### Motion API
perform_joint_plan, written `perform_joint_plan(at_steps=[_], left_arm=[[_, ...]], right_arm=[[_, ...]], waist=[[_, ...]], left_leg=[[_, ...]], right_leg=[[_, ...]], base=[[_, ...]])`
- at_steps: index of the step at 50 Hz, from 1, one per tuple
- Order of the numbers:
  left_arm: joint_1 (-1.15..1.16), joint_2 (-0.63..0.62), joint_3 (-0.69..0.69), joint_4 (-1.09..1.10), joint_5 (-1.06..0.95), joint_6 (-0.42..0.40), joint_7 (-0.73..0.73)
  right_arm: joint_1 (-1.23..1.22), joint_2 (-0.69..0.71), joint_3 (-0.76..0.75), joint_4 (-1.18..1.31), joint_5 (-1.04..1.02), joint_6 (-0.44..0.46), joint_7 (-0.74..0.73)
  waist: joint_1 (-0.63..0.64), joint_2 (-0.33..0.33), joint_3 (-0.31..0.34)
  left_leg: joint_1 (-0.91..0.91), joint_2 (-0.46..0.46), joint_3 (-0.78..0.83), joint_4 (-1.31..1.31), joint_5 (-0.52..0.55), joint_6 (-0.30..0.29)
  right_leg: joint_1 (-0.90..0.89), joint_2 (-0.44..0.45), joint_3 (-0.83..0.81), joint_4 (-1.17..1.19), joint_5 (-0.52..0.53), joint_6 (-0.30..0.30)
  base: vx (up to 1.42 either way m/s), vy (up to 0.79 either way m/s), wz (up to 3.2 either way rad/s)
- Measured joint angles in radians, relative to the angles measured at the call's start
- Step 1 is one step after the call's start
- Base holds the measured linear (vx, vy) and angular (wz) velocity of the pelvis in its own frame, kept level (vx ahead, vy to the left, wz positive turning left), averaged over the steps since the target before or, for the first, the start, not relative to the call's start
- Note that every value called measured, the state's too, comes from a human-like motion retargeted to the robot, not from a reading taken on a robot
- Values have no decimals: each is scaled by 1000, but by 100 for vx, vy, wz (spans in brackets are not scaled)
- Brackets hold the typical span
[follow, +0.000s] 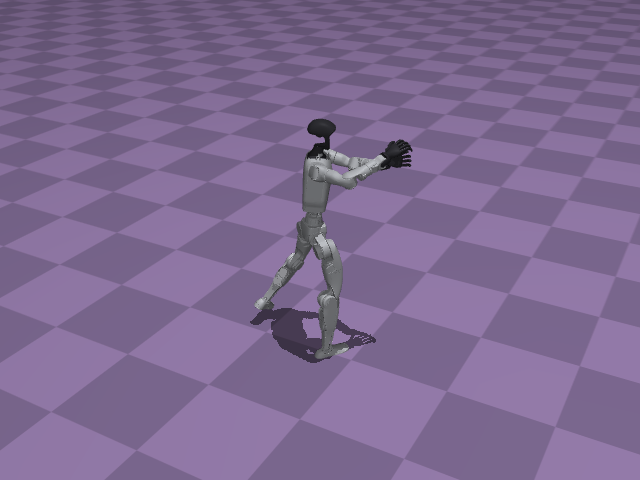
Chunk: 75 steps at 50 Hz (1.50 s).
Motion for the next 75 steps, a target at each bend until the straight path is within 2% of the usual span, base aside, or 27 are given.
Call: perform_joint_plan(at_steps=[2, 6, 8, 10, 14, 20, 25, 32, 36, 39, 40, 43, 45, 47, 50, 52, 55, 57, 60, 63, 65, 66, 67, 68, 69, 73, 75], left_arm=[[-69, -75, -53, 9, -151, 19, -69], [-194, -159, -155, 44, -270, 76, -217], [-211, -194, -151, 37, -409, 50, -175], [-224, -209, -148, 27, -450, 46, -157], [-231, -223, -100, 12, -450, 87, -191], [-256, -246, -77, -10, -430, 104, -227], [-230, -234, -122, -36, -419, 111, -227], [-157, -186, -153, -58, -416, 118, -212], [-110, -144, -117, -96, -414, 88, -210], [-80, -124, -82, -116, -421, 34, -187], [-70, -123, -70, -120, -427, 8, -168], [-37, -116, -41, -115, -401, -31, -128], [-1, -113, -24, -134, -427, -1, -219], [22, -100, 2, -118, -378, -38, -126], [80, -92, 39, -151, -371, -47, -126], [133, -68, 51, -187, -381, -38, -137], [221, -8, 50, -240, -366, -45, -138], [268, 26, 51, -277, -394, -78, -130], [299, 72, 65, -309, -389, -74, -139], [327, 150, 100, -315, -199, -29, -181], [346, 176, 145, -337, -198, -48, -172], [354, 163, 181, -376, -349, -109, -123], [359, 173, 209, -397, -402, -142, -103], [355, 228, 220, -385, -260, -117, -140], [369, 242, 253, -391, -220, -114, -154], [424, 234, 442, -476, -280, -198, -117], [439, 271, 535, -504, -180, -219, -105]], right_arm=[[99, -88, -129, -29, 37, -2, -26], [252, -219, -338, -82, 70, 1, 5], [311, -237, -405, -110, 59, 5, -33], [368, -250, -465, -143, 51, 8, -54], [465, -259, -586, -195, 26, 16, -56], [602, -284, -754, -285, -42, 21, -63], [680, -284, -810, -334, -32, 32, -28], [701, -236, -773, -339, -14, 38, -3], [659, -189, -722, -343, -23, 33, 2], [613, -138, -674, -337, -17, 28, -5], [597, -117, -658, -333, -11, 24, -13], [546, -50, -611, -311, 30, 9, -30], [516, -20, -580, -290, 36, 11, -4], [505, 11, -560, -271, 38, 8, -31], [509, 49, -540, -263, 42, 2, -25], [507, 74, -515, -258, 11, 9, -7], [527, 138, -496, -260, -3, 21, 39], [532, 175, -470, -266, -29, 24, 39], [508, 201, -404, -270, -72, 38, 52], [464, 215, -358, -252, -132, 31, 56], [411, 226, -325, -237, -151, 25, 42], [370, 247, -305, -225, -153, 32, 13], [330, 264, -285, -213, -160, 33, 0], [292, 275, -265, -204, -176, 24, 16], [265, 283, -249, -197, -188, 19, 21], [153, 346, -197, -176, -260, 19, 4], [87, 385, -177, -162, -327, 18, 18]], waist=[[-37, 49, 17], [-124, 144, 38], [-170, 189, 37], [-209, 226, 25], [-263, 274, 6], [-299, 311, 13], [-260, 328, 27], [-188, 320, 33], [-161, 300, 42], [-146, 282, 58], [-141, 278, 64], [-114, 278, 80], [-85, 276, 84], [-65, 259, 82], [-34, 226, 69], [15, 207, 56], [105, 161, 32], [205, 121, 22], [370, 49, 28], [538, 16, 0], [641, 5, -10], [690, -5, 0], [736, -13, 6], [775, -18, 4], [818, -22, -5], [963, -51, -21], [1007, -67, -18]], left_leg=[[-7, 18, -78, 21, 57, -36], [-2, -17, -230, 20, 150, -111], [15, -63, -295, 4, 178, -136], [31, -123, -339, -19, 200, -154], [52, -216, -342, -70, 249, -203], [41, -334, -353, -134, 310, -208], [36, -358, -403, -127, 311, -208], [37, -347, -472, -120, 254, -208], [44, -344, -520, -147, 179, -208], [40, -299, -541, -175, 63, -208], [35, -269, -536, -187, 7, -208], [-10, -128, -373, -212, -95, -208], [-28, -63, -239, -239, -136, -207], [-49, -60, -96, -261, -175, -169], [-63, -68, 188, -276, -276, -74], [-72, -112, 138, -363, -279, -17], [-125, -144, 31, -383, -278, -62], [-144, -171, -18, -390, -286, -86], [-150, -261, -86, -400, -311, -56], [-169, -297, -180, -430, -310, -54], [-179, -313, -245, -449, -309, -58], [-178, -322, -274, -462, -305, -60], [-176, -329, -305, -473, -301, -65], [-174, -334, -338, -481, -297, -77], [-174, -341, -371, -490, -291, -87], [-171, -369, -488, -530, -274, -114], [-169, -381, -545, -548, -270, -124]], right_leg=[[14, 64, 53, -59, 27, 0], [27, 115, 142, -137, 44, 0], [27, 115, 191, -160, 51, 0], [19, 93, 243, -174, 49, 0], [-6, 39, 323, -191, 42, 0], [-14, -53, 350, -221, 32, 0], [-7, -58, 353, -232, 28, 0], [14, -46, 295, -231, 23, 0], [13, -51, 251, -213, 23, 0], [1, -31, 200, -187, 22, 0], [-4, -18, 180, -179, 25, 0], [-25, 27, 110, -166, 37, 0], [-32, 38, 63, -159, 38, 0], [-32, 9, 3, -155, 39, 0], [-30, -53, -109, -147, 38, 0], [-28, -83, -170, -132, 44, 0], [-16, -131, -255, -100, 45, 0], [-9, -163, -295, -74, 50, 0], [25, -264, -367, -13, 64, 0], [38, -306, -447, 72, 83, -38], [54, -324, -487, 126, 101, -64], [63, -332, -496, 152, 112, -74], [72, -338, -504, 176, 124, -84], [85, -340, -508, 197, 139, -93], [95, -343, -509, 217, 154, -97], [117, -341, -462, 289, 214, -111], [125, -326, -411, 314, 241, -116]], base=[[12, -32, -179], [13, -15, -151], [15, 3, -137], [13, 11, -123], [10, 11, -90], [7, 11, -17], [1, 1, -3], [-4, 3, 29], [-13, 10, 69], [-22, 1, 89], [-29, -6, 104], [-30, -2, 109], [-24, 13, 119], [-23, 27, 167], [-22, 30, 206], [-19, 32, 184], [-12, 33, 165], [-5, 35, 135], [2, 42, 158], [7, 30, 175], [11, 26, 179], [13, 23, 172], [16, 21, 170], [18, 20, 173], [20, 20, 175], [20, 18, 166], [18, 13, 164]])
